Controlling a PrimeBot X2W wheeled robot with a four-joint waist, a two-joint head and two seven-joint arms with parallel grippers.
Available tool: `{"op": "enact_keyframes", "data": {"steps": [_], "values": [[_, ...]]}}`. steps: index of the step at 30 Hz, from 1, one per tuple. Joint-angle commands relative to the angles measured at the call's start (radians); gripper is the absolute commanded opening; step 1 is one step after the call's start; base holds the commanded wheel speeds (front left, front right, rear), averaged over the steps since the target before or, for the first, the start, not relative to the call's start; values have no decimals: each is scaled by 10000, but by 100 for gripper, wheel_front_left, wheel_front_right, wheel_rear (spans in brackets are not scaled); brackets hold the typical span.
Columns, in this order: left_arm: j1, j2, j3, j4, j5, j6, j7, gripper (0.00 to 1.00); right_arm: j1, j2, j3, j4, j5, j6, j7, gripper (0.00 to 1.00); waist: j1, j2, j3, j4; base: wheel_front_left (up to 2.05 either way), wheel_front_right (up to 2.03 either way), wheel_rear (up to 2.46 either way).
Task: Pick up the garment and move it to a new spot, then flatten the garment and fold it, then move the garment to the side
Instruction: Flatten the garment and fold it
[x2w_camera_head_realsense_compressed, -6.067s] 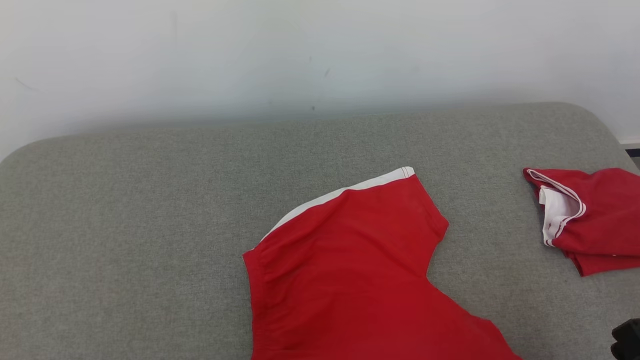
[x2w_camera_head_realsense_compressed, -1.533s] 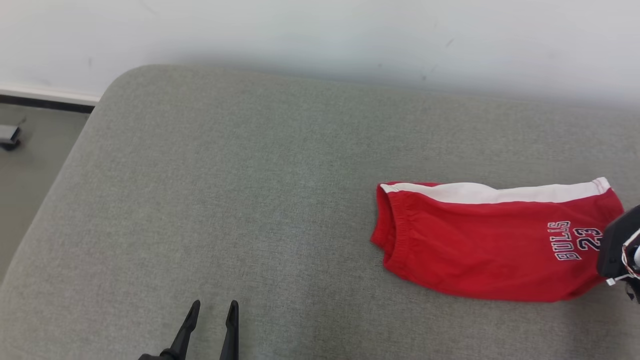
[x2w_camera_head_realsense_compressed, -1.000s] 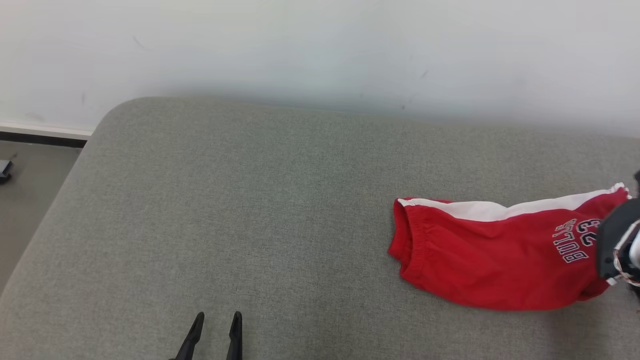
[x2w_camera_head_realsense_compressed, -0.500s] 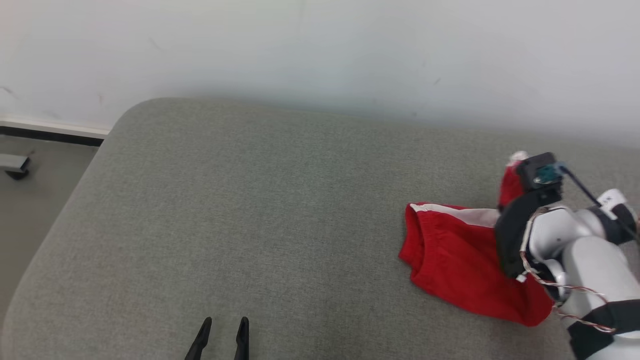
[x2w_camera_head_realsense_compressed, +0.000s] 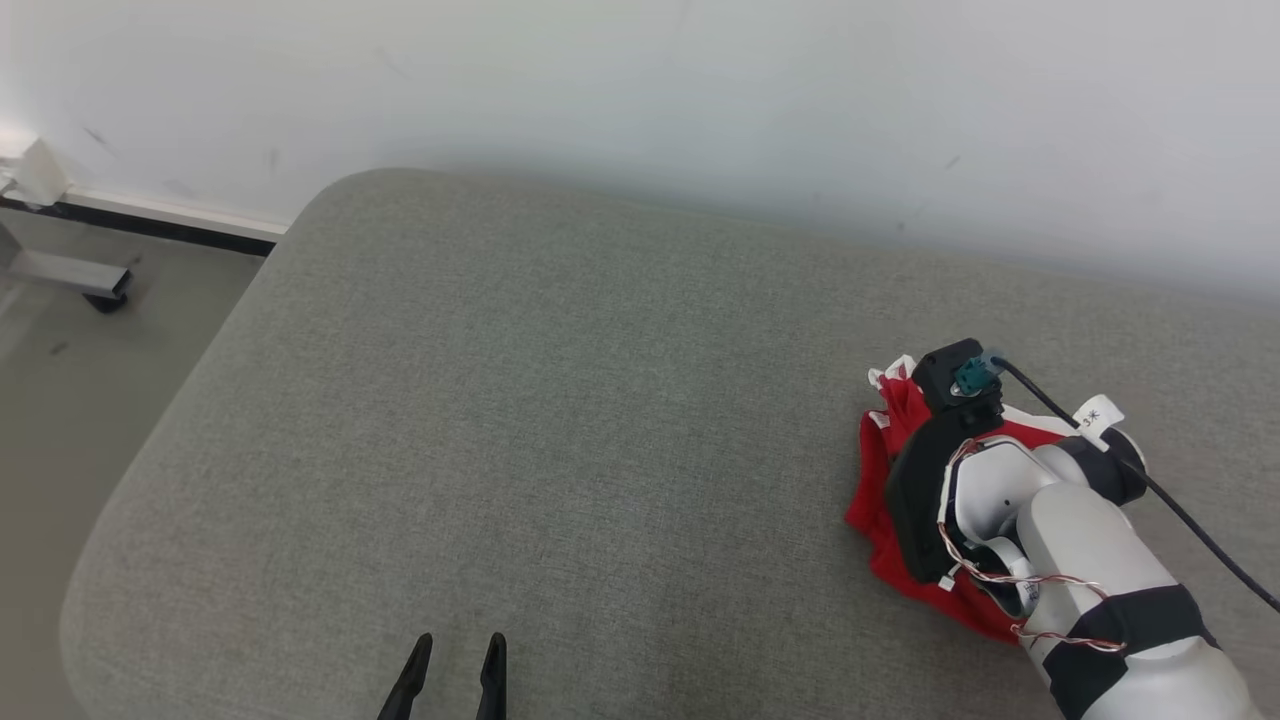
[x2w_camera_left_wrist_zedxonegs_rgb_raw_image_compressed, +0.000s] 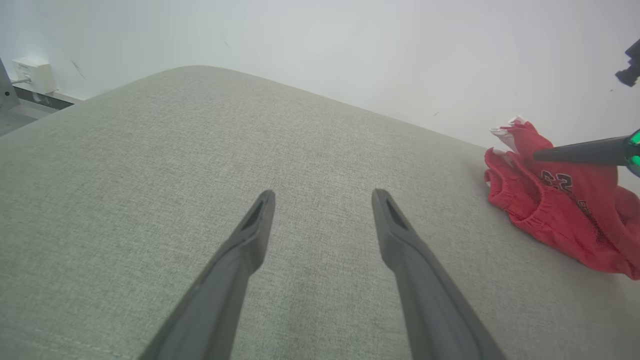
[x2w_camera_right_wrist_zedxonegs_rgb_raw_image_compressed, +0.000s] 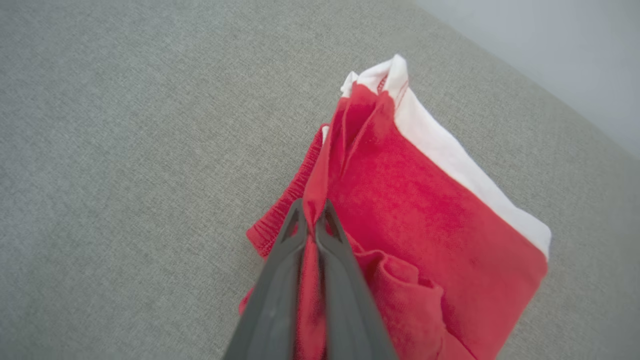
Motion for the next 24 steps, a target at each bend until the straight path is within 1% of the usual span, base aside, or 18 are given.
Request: {"op": "enact_keyframes", "data": {"steps": [1,6,7,8,10,14,17,19,24], "values": [[-82,-18,-2,-28,-83,56,-29,100,-102,63,57,182,25,-30,-101,0,0,0,84,115,0,0,0],[-100,-20,-65,-78,-113,114,-29,100,-309,352,137,864,84,-30,-642,0,0,0,144,213,0,0,0],[-106,-19,-71,-74,-118,120,-29,100,-335,399,171,961,122,-30,-770,49,0,0,149,220,0,0,0],[-111,-19,-70,-63,-119,134,-29,100,-327,444,193,1075,179,-30,-854,100,0,0,147,218,0,0,0],[-109,-19,-58,-36,-115,133,-29,100,-438,488,184,1127,291,-30,-1157,100,0,0,111,201,0,0,0],[0,-18,83,-22,-35,146,-29,100,-514,589,-62,918,986,-30,-1795,100,0,0,-36,52,0,0,0],[88,-20,151,-58,48,122,-29,100,-491,188,-341,641,1158,-30,-2301,100,0,0,-153,-109,0,0,0],[141,-20,196,-88,69,105,-29,100,-315,-68,-613,537,1051,-30,-2605,100,0,0,-224,-225,0,0,0],[238,-19,236,-111,100,78,-29,100,371,-655,-1764,786,617,-30,-3082,100,0,0,-348,-462,0,0,0]]}}
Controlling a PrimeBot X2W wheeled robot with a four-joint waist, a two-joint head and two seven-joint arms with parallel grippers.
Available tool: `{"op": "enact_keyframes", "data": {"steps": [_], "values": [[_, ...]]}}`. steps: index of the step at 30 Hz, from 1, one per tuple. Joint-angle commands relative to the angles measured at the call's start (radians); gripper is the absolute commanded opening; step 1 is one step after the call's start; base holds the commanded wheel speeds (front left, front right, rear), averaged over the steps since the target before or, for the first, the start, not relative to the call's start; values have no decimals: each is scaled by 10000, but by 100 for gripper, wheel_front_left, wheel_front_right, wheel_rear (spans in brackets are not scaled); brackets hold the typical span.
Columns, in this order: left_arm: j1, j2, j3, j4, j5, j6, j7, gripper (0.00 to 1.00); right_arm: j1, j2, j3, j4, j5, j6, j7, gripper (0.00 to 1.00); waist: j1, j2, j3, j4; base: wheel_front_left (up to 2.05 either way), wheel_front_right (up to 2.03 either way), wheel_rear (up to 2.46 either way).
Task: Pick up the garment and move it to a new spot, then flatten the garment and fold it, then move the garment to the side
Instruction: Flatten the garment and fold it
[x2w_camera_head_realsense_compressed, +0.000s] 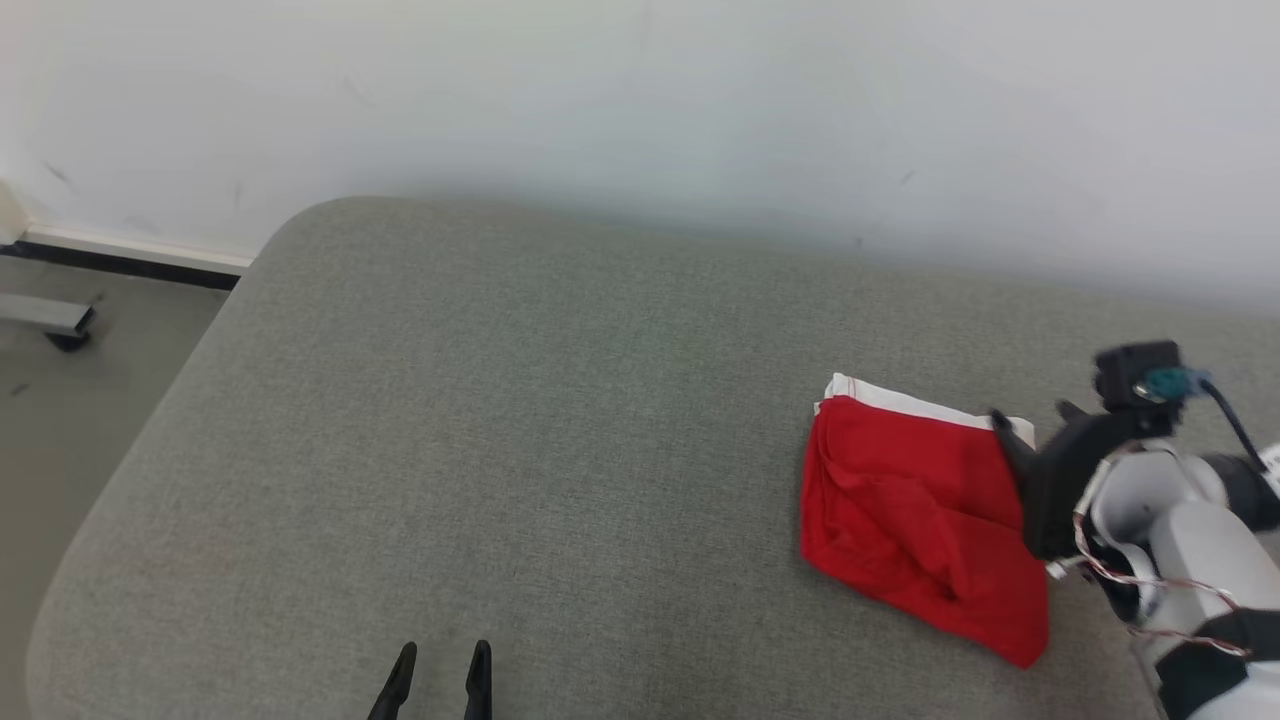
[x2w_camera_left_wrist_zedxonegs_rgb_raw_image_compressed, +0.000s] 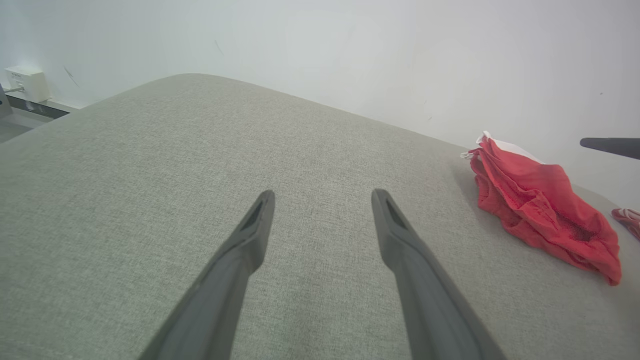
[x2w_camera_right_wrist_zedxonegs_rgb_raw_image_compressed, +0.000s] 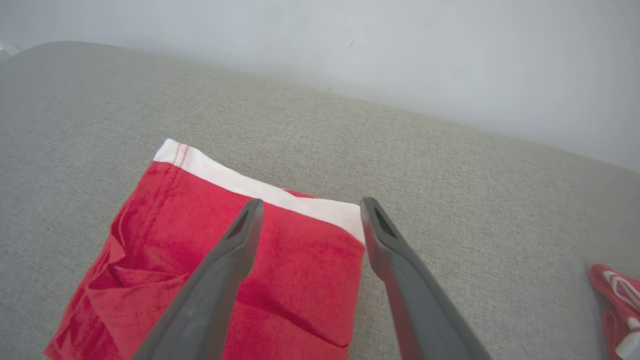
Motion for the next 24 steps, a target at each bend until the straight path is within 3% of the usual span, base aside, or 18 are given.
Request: {"op": "enact_keyframes", "data": {"steps": [1,4,14,24], "values": [[117,-15,19,-44,89,-3,-29,100,321,-138,-336,112,-226,-30,-146,91,0,0,-86,-142,0,0,0],[119,-14,-3,-57,68,-21,-29,100,804,-119,-738,229,-566,-30,-430,1,0,0,-83,-211,0,0,0],[-43,-14,26,15,125,-73,-29,100,1570,543,-641,546,-1077,-30,-914,0,0,0,29,-291,0,0,0],[-64,-16,30,36,176,-97,-29,100,1762,1156,1012,403,-866,-30,-839,0,0,0,26,-124,0,0,0]]}}
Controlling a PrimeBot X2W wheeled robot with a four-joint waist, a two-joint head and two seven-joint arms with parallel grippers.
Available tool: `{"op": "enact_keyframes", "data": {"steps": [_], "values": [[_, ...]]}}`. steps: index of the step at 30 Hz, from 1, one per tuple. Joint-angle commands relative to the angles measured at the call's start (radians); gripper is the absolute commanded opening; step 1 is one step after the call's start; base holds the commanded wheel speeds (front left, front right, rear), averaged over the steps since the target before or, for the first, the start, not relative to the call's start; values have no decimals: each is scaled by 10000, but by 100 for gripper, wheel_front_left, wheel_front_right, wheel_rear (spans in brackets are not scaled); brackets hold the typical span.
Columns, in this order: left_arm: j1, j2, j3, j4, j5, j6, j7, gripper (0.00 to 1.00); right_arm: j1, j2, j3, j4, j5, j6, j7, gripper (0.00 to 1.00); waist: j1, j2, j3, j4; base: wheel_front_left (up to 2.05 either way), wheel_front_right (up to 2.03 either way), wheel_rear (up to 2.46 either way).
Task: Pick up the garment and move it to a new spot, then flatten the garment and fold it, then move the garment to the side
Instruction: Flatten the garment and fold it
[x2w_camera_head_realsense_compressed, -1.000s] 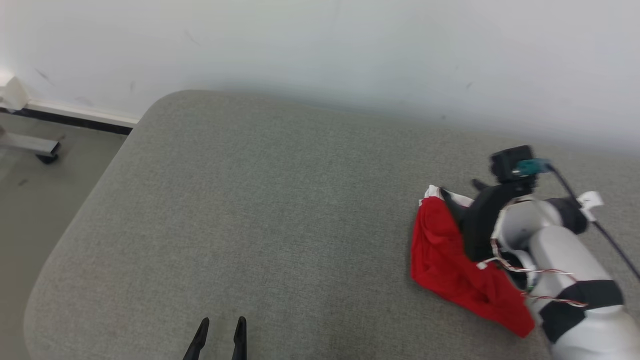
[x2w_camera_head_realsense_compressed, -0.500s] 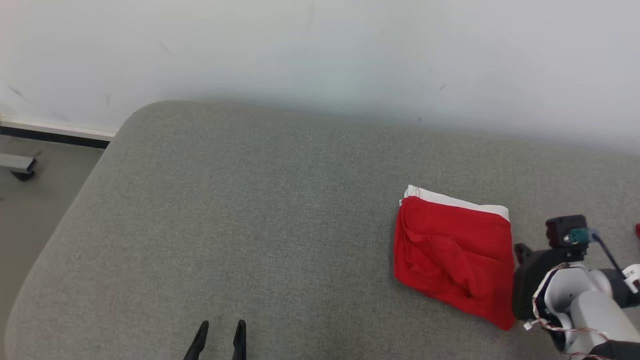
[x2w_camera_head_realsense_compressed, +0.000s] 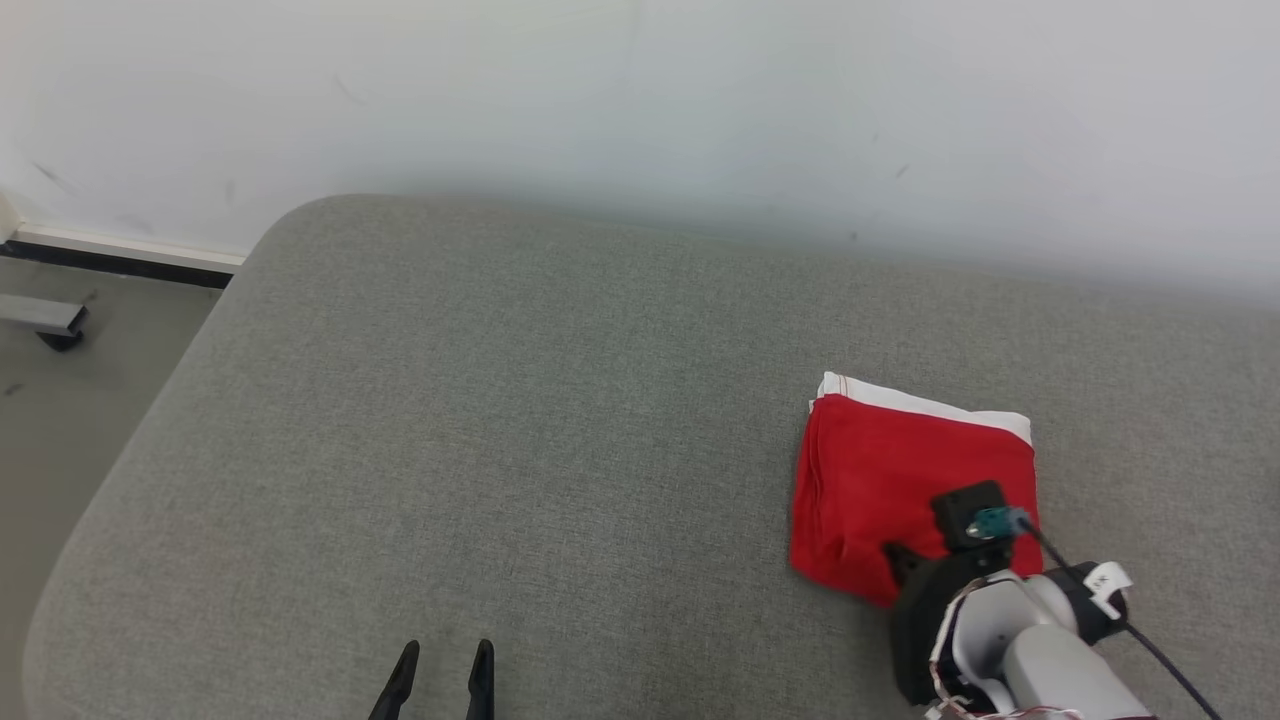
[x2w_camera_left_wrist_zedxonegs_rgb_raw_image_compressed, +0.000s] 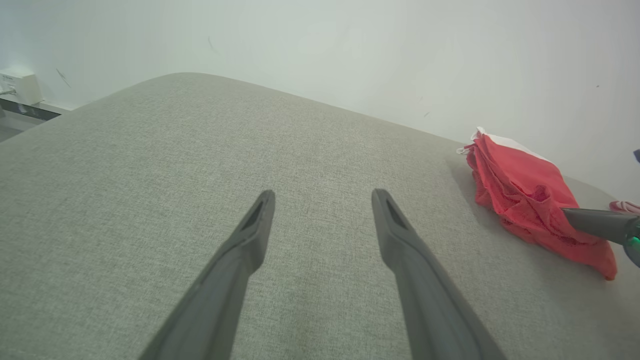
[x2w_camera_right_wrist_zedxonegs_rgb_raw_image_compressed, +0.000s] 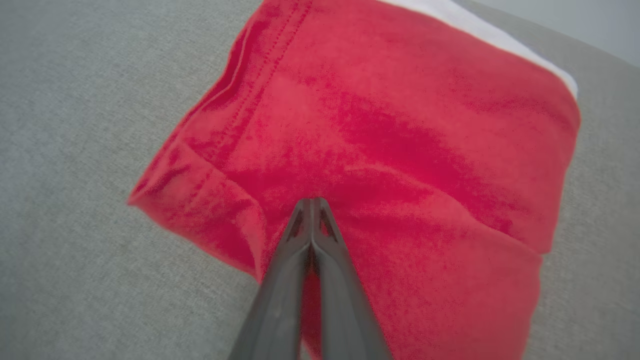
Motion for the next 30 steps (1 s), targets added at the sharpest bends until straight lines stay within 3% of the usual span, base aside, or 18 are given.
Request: {"op": "enact_keyframes", "data": {"steps": [1,15,16,17,18,22,30], "values": [[-78,-15,34,18,23,-14,-29,100,103,31,166,-66,84,-30,36,0,0,-1,-15,19,0,0,0],[144,-15,107,72,65,-21,-29,100,76,538,2796,-588,1375,-30,280,0,0,-1,-306,83,0,0,0],[177,-15,132,62,71,-13,-29,100,56,558,2860,-706,1533,-30,156,6,0,-1,-343,62,0,0,0],[220,-15,167,52,79,-4,-29,100,29,561,2877,-820,1623,-30,27,41,0,-1,-395,29,0,0,0],[263,-15,201,31,84,6,-29,100,13,537,2879,-940,1713,-30,-112,100,0,-1,-426,-8,0,0,0],[397,-13,494,-169,110,81,-29,100,180,459,2479,-1561,2015,-30,-801,100,0,-1,-567,-288,0,0,0],[496,160,1369,-507,357,193,-29,100,968,274,1065,-3047,1523,-30,-1779,100,0,-1,-771,-1350,0,0,0]]}}
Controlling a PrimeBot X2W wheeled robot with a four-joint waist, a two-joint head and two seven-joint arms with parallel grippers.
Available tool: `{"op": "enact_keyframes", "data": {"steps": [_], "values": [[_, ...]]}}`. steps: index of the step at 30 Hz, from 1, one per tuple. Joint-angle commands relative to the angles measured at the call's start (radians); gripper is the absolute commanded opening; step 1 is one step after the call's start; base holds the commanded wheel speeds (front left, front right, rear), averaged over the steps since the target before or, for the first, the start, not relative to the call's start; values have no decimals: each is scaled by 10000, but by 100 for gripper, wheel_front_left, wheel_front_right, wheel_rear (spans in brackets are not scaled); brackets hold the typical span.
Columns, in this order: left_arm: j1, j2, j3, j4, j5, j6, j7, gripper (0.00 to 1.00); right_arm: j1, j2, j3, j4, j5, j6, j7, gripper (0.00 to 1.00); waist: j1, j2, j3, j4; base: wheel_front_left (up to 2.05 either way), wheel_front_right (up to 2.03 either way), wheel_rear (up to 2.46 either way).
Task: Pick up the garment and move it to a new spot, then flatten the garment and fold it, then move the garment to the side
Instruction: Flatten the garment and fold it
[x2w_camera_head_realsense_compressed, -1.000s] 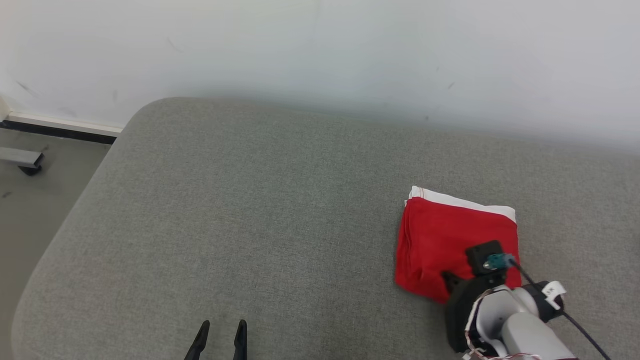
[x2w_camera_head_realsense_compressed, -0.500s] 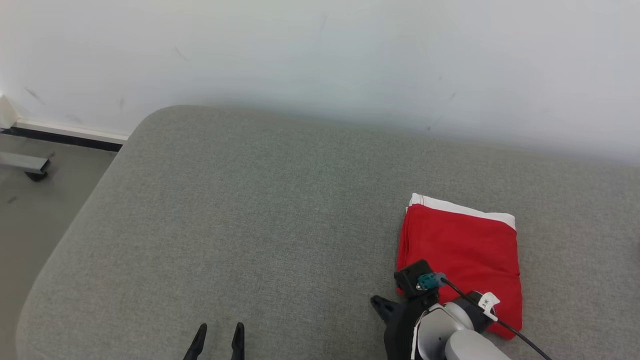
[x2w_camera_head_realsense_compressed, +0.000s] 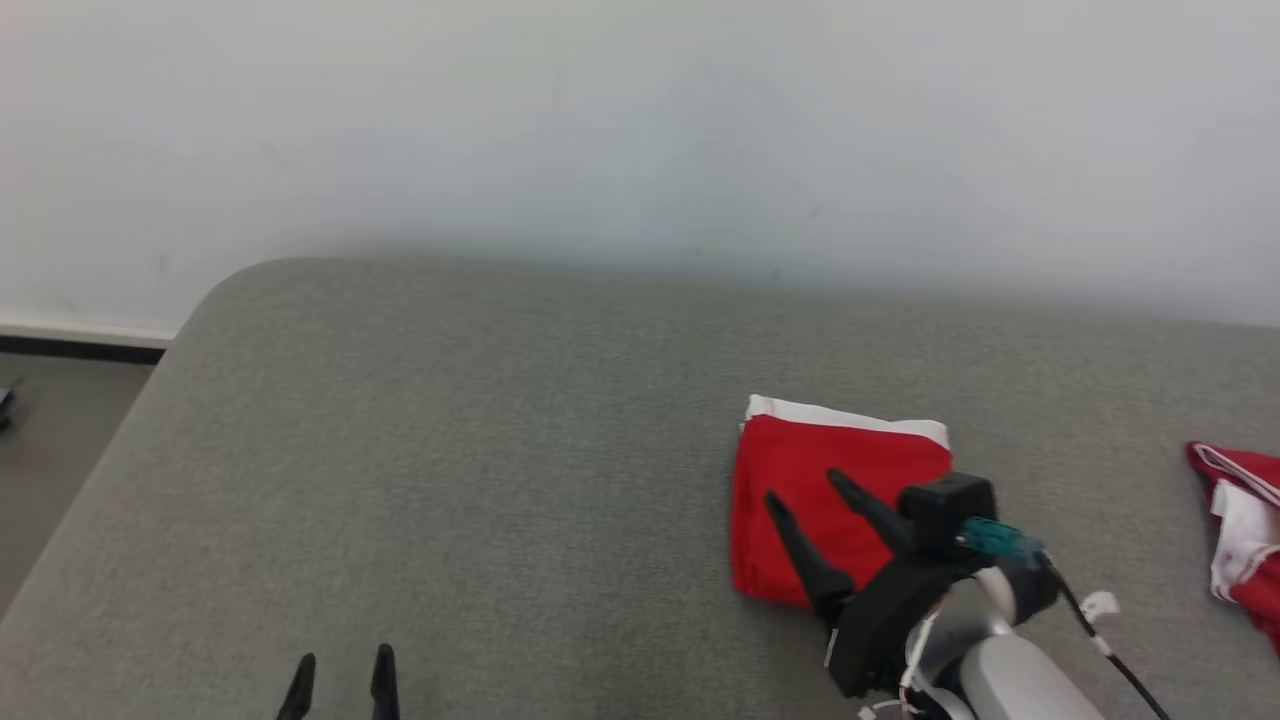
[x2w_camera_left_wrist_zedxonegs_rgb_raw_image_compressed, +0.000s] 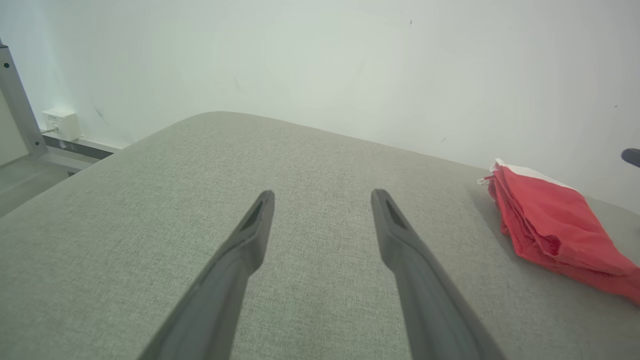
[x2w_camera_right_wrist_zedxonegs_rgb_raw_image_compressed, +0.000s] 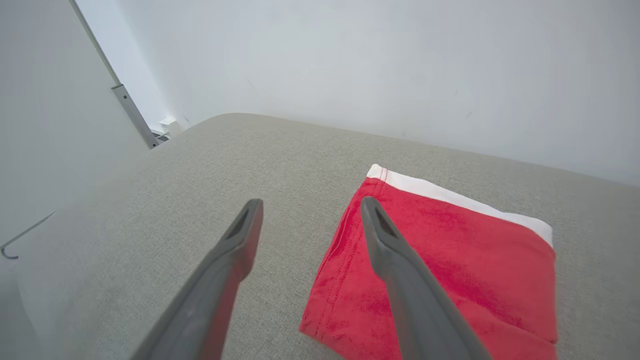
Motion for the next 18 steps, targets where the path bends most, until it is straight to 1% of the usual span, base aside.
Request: {"op": "enact_keyframes", "data": {"steps": [1,2,7,11,15,18], "values": [[-4,46,227,-123,124,38,-25,100,389,-69,-487,-382,-213,-30,-162,100,1,0,-114,-697,0,0,0],[-4,46,227,-123,124,38,-25,100,389,-69,-487,-382,-213,-30,-162,100,1,0,-114,-697,0,0,0],[-196,68,723,-235,252,69,-27,100,1038,35,-1631,-1255,-654,-30,-438,100,1,0,-9,-1407,0,0,0],[-382,59,1033,-153,303,34,-25,100,1520,-18,-2490,-1729,-1071,-30,-1003,100,1,0,55,-1832,0,0,0],[-481,34,1285,-78,355,18,-25,100,1979,137,-3323,-1843,-1288,-30,-1484,100,1,0,82,-2142,0,0,0],[-500,31,1478,19,486,1,-27,100,2217,54,-3536,-1765,-1238,-30,-1788,100,1,0,86,-2351,0,0,0]]}}
